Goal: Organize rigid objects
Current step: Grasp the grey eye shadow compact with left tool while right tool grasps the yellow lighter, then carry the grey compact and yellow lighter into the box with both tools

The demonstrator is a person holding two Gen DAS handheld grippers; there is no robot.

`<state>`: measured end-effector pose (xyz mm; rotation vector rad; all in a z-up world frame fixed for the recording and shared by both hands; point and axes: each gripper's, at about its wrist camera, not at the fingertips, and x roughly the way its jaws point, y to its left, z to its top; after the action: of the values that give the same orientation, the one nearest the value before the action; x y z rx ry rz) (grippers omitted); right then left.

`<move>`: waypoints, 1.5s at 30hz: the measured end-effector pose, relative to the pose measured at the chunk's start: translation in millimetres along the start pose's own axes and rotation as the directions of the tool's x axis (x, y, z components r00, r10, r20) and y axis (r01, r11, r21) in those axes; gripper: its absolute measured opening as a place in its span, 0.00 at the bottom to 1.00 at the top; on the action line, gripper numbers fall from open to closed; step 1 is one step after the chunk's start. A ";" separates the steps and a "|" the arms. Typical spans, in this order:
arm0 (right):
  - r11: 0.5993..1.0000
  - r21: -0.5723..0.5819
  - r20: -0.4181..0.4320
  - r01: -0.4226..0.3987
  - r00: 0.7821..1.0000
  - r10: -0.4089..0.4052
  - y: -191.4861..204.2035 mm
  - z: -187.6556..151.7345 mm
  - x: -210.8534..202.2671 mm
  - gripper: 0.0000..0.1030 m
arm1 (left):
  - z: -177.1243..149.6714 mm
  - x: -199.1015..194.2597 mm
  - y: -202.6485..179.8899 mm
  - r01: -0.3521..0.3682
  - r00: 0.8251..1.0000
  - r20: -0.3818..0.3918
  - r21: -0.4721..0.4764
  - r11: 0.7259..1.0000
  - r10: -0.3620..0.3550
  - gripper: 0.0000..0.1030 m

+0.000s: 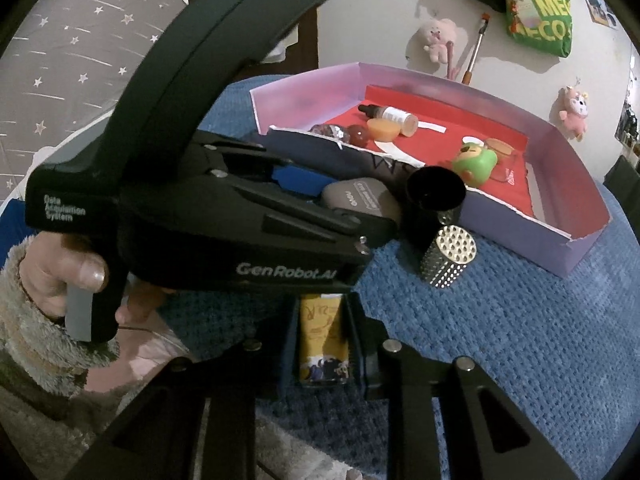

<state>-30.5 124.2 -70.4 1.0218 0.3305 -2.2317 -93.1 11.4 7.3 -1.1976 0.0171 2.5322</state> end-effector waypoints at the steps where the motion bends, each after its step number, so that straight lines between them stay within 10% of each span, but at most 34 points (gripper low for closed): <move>1: 1.000 0.003 0.000 0.001 1.000 -0.001 -0.5 -0.2 -0.9 0.24 | -0.1 -3.2 1.7 0.006 1.000 0.005 -0.008 1.000 -0.006 0.49; 45: 0.997 0.075 0.174 0.025 0.984 -0.038 -37.7 47.0 -48.8 0.24 | 31.4 -52.4 21.8 0.002 0.991 0.136 -0.085 0.996 0.010 0.49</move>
<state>-59.0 152.9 -4.2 0.8535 0.1904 -2.3575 -92.5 -19.9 64.1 -1.0528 -0.1221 2.6364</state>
